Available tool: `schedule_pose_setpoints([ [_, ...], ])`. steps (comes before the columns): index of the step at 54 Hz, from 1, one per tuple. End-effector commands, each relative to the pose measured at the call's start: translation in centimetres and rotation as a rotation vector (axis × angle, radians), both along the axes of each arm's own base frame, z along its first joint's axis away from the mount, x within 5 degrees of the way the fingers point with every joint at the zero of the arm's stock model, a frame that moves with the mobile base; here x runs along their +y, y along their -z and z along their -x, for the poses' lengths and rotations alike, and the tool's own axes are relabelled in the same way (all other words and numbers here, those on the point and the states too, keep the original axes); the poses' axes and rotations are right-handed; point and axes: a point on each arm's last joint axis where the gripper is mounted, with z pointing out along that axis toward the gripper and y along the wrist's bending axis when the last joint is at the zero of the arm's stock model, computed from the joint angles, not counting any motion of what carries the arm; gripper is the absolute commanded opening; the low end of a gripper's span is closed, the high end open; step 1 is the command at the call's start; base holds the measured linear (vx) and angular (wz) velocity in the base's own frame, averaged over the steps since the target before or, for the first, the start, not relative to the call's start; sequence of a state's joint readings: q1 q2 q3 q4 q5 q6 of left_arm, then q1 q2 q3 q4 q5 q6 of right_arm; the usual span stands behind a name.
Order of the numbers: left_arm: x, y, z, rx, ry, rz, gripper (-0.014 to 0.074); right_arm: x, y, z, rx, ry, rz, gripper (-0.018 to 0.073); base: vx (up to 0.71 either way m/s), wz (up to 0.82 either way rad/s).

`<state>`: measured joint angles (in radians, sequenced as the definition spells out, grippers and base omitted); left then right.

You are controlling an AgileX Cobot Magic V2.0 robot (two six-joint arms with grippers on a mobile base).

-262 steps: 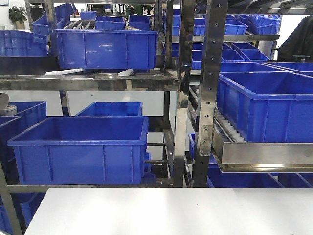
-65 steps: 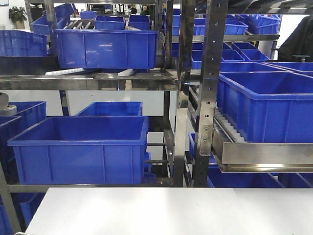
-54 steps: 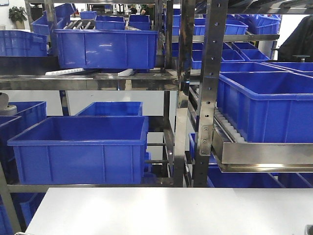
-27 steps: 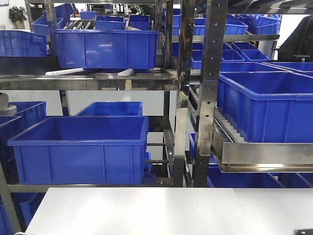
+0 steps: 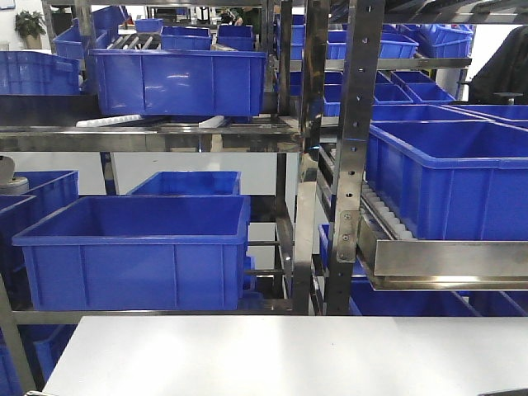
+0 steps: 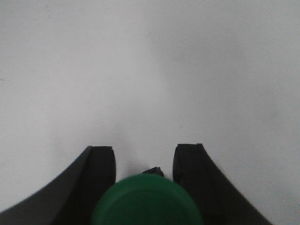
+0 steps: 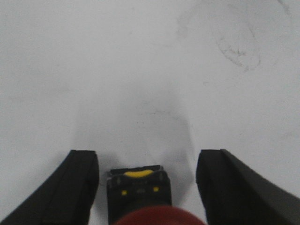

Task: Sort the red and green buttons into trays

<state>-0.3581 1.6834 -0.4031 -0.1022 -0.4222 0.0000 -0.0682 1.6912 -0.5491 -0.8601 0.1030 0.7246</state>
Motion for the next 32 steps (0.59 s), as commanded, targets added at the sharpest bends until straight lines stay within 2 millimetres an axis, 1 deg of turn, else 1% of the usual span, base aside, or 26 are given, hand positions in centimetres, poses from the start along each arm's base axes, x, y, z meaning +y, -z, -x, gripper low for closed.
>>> schedule_pose_setpoints([
  [1,-0.3,-1.7,-0.9,-0.114,-0.006,0.039,-0.0007,0.0,-1.3,-0.9,-0.074,-0.022,-0.008,0.0354,0.00,0.00],
  [4,-0.3,-1.7,-0.9,-0.116,-0.006,0.039,-0.0007,0.1,-1.3,-0.9,-0.080,-0.025,-0.013,0.0291,0.00,0.00],
  [7,-0.3,-1.8,-0.9,-0.120,-0.006,0.040,-0.0007,0.1,-1.3,-0.9,-0.081,-0.026,-0.014,0.0202,0.00,0.00],
  [16,-0.3,-1.9,-0.9,-0.128,-0.007,0.043,-0.0007,0.1,-1.4,-0.9,-0.085,-0.022,-0.016,-0.0018,0.00,0.00],
  [23,-0.3,-2.8,-0.9,-0.163,-0.006,0.056,-0.0007,0.2,-2.1,-1.0,-0.120,-0.027,-0.021,-0.0015,0.00,0.00],
  [29,-0.3,-4.7,-0.8,-0.237,-0.006,0.083,-0.0007,0.7,-3.6,-1.3,-0.216,-0.063,-0.057,-0.0013,0.00,0.00],
  [32,-0.2,-5.8,-0.6,-0.279,-0.011,0.100,-0.0007,1.1,-4.7,-1.4,-0.283,-0.087,-0.083,-0.0012,0.00,0.00],
])
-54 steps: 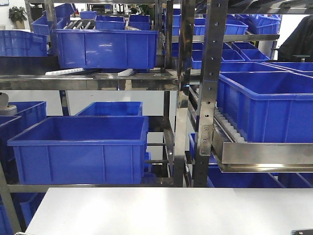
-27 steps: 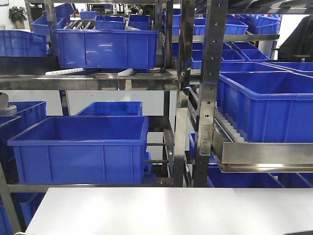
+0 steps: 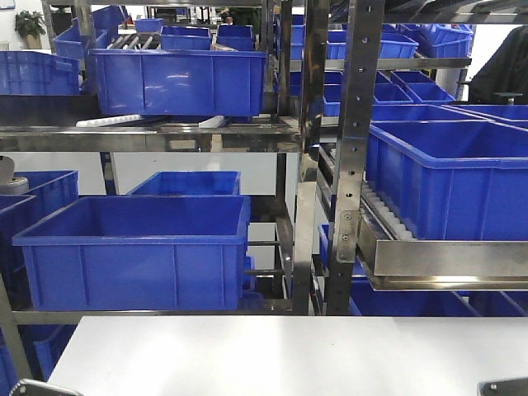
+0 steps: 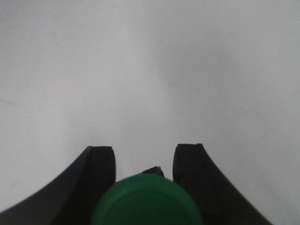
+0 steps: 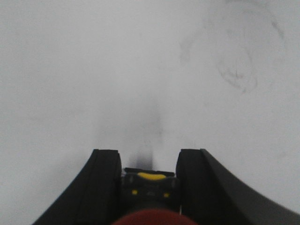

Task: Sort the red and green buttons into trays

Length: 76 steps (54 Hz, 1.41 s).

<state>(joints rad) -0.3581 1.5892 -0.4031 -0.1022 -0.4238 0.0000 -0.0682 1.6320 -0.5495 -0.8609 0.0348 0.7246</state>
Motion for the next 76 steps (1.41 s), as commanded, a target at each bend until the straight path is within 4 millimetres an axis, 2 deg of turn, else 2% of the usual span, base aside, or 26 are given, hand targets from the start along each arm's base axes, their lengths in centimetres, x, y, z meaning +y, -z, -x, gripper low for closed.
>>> schedule_pose_setpoints([
  [1,-0.2,-3.8,-0.6,-0.200,-0.011,0.072,-0.0007,0.7,-3.5,-1.0,-0.201,-0.065,-0.052,-0.0012,0.00,0.00],
  [13,0.3,-7.8,0.7,-0.328,-0.008,0.124,-0.0007,1.5,-8.4,-0.1,-0.414,-0.112,-0.064,-0.0009,0.00,0.00],
  [26,1.0,-12.5,2.8,-0.548,0.029,0.120,-0.0007,6.0,-13.7,2.8,-0.606,-0.287,-0.090,-0.0009,0.00,0.00],
  [35,1.8,-15.5,4.9,-0.685,0.025,0.165,-0.0007,7.6,-16.0,5.1,-0.678,-0.320,-0.133,-0.0009,0.00,0.00],
  [39,2.2,-16.8,5.9,-0.745,0.027,0.174,-0.0007,7.9,-17.0,6.1,-0.721,-0.342,-0.144,-0.0009,0.00,0.00],
  [44,2.5,-19.4,7.1,-0.808,0.032,0.193,-0.0007,7.4,-18.4,7.2,-0.785,-0.331,-0.149,-0.0009,0.00,0.00],
  [50,2.7,-22.5,7.6,-0.853,0.061,0.123,-0.0006,6.7,-20.5,8.2,-0.845,-0.293,-0.123,-0.0009,0.00,0.00],
  [54,2.6,-23.9,7.7,-0.849,0.079,0.089,-0.0006,6.5,-22.2,8.6,-0.903,-0.287,-0.124,-0.0009,0.00,0.00],
  [58,2.6,-24.4,7.7,-0.840,0.081,0.094,-0.0006,6.4,-23.0,8.9,-0.933,-0.282,-0.125,-0.0009,0.00,0.00],
  [76,2.5,-23.6,7.6,-0.756,0.097,0.078,-0.0006,6.3,-22.8,9.0,-0.924,-0.277,-0.121,-0.0009,0.00,0.00],
])
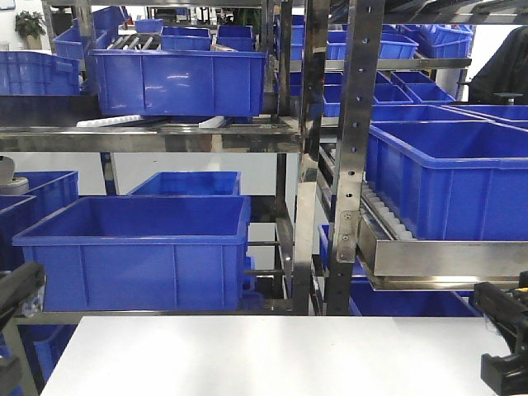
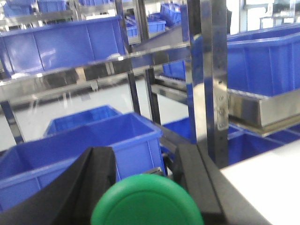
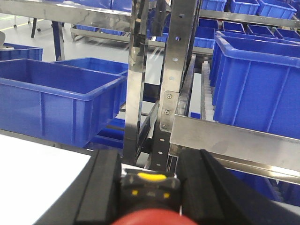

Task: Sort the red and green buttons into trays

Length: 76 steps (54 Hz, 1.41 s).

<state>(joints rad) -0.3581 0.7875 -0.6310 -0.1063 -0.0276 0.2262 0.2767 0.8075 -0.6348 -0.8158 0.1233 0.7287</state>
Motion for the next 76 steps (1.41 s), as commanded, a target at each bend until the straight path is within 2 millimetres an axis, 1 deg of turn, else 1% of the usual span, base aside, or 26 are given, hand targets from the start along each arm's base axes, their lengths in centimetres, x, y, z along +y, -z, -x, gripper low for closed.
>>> schedule_pose_setpoints([
  [1,0.11,-1.95,0.24,-0.098,-0.005,0.043,-0.0006,0.34,-1.61,0.12,-0.077,-0.041,-0.015,-0.0009,0.00,0.00],
  [76,0.08,-1.76,0.20,-0.079,-0.002,0.036,-0.0006,0.36,-1.59,0.09,-0.076,-0.042,-0.015,-0.0009,-0.01,0.01],
])
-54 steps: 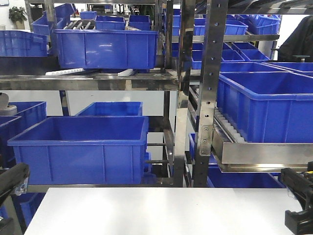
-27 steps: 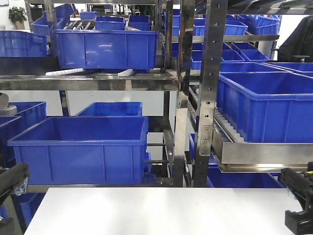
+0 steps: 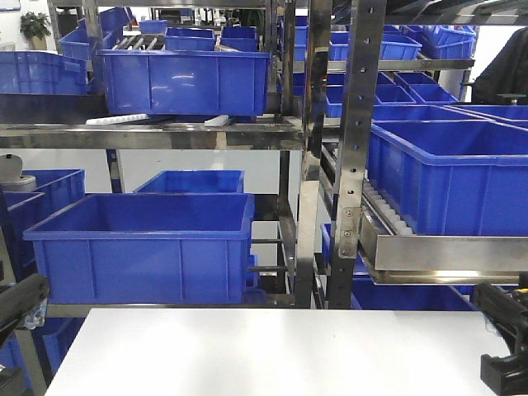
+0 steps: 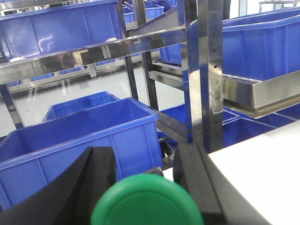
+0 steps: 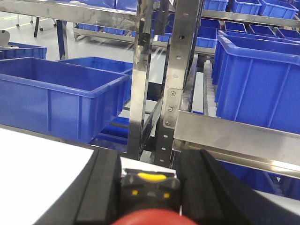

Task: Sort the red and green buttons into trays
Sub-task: 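Drive the base to the cart holding the green and red trays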

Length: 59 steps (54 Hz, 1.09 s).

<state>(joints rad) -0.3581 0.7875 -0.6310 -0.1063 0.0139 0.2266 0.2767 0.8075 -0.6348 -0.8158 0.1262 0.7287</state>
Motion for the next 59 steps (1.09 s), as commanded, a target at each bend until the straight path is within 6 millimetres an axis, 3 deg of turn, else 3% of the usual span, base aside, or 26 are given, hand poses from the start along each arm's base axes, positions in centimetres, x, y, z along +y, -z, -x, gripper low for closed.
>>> schedule_pose_setpoints([
  [1,0.11,-2.13,0.16,-0.117,-0.007,0.050,-0.0006,0.38,-1.61,0.09,-0.078,-0.044,-0.016,-0.0009,-0.10,0.00],
  [59,0.11,-2.13,0.16,-0.117,-0.007,0.050,-0.0006,0.35,-1.59,0.09,-0.076,-0.042,-0.015,-0.0009,-0.16,0.26],
])
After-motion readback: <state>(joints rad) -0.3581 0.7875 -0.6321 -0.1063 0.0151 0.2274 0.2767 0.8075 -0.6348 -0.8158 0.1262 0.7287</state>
